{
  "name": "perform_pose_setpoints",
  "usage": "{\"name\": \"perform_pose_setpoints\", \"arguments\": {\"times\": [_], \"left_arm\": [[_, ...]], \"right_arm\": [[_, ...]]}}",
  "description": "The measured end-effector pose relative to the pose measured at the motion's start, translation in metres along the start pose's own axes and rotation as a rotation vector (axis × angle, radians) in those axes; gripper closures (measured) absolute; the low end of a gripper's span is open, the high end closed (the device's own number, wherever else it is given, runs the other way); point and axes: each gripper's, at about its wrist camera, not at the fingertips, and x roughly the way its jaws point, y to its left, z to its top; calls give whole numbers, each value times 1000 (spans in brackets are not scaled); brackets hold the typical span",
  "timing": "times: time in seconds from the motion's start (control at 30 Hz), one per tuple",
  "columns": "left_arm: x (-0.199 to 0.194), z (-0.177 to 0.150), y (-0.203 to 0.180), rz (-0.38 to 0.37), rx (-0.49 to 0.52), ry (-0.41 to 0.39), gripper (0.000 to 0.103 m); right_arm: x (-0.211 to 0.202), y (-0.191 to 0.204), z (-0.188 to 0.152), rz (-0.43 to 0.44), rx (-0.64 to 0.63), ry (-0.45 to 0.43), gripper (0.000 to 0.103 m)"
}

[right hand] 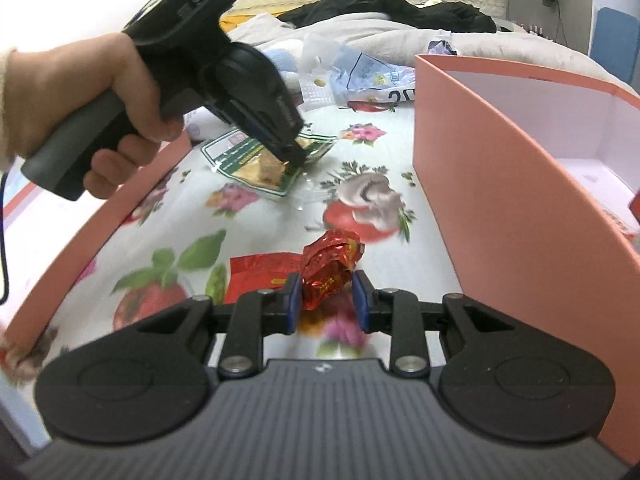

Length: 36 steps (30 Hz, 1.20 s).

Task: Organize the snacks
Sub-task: 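Grasp the green-labelled pack with the left gripper while the right gripper grasps the red foil candy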

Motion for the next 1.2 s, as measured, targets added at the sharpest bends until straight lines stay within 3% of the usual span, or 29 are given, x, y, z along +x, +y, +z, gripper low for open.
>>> {"name": "perform_pose_setpoints", "arguments": {"times": [0.3, 0.53, 0.77, 1.03, 1.07, 1.13, 1.2], "left_arm": [[-36, -53, -19, -5, -51, 48, 92], [-69, -95, -39, 16, -127, 19, 93], [-90, -137, -50, -34, -239, 34, 93], [-106, -148, -49, -50, -244, -4, 91], [-107, -145, -47, -44, -236, -13, 89], [-108, -141, -44, -39, -228, -26, 65], [-107, -138, -41, -34, -213, -40, 49]], "right_arm": [[-42, -11, -24, -6, -16, 8, 73], [-68, -18, -41, -13, -18, 20, 73], [-83, -22, -55, -23, -11, 32, 72], [-86, -22, -56, -7, 9, 2, 66], [-85, -21, -56, -4, 9, -1, 64], [-83, -20, -55, 9, 10, 3, 61], [-80, -18, -56, 16, 14, 8, 50]]}}
